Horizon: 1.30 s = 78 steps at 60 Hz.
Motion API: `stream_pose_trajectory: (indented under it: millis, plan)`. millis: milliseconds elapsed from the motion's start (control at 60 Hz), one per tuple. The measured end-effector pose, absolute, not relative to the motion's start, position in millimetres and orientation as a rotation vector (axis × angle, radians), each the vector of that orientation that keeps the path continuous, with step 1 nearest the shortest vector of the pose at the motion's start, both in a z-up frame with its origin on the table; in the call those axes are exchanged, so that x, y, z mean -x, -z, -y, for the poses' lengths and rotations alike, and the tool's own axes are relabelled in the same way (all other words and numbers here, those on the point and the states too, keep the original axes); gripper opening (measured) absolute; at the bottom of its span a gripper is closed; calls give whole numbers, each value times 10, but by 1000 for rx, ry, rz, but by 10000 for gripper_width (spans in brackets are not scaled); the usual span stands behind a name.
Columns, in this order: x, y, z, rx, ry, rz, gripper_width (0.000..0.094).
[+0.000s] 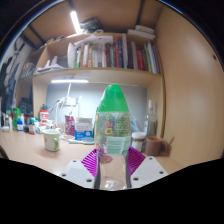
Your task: Pour water
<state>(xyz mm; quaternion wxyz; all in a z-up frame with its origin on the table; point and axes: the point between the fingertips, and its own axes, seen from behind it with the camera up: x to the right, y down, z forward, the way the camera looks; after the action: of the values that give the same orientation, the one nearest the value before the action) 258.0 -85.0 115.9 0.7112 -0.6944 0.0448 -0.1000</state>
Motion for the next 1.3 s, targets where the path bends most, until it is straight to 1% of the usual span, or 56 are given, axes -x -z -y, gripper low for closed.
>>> stream_pose_trajectory:
  millis: [150, 217, 317, 383, 467, 600, 717, 800, 850, 950, 1200, 1250, 1300]
  plan:
    - [-2549, -1879, 400, 1486, 494, 129, 355]
    - [-2461, -2135, 100, 1482, 616, 257, 356]
    - [-2249, -2338, -382, 1459, 890, 524, 354]
    - [-2074, -2399, -691, 1392, 1098, 745, 354]
    - [-1835, -2506, -990, 1266, 1342, 1004, 353]
    - [-1431, -2290, -1412, 1063, 1604, 1302, 353]
    - [-1176, -2266, -1588, 796, 1765, 1529, 352]
    - [-1027, -2201, -1645, 635, 1828, 1646, 354]
    - [-970, -2189, -1665, 571, 1863, 1689, 353]
    - [-983, -2112, -1708, 547, 1902, 1724, 352]
    - [-932, -2109, -1718, 539, 1875, 1736, 354]
    - [-938, -2152, -1710, 561, 1852, 1703, 354]
    - [-977, -2265, -1711, 625, 1809, 1637, 354]
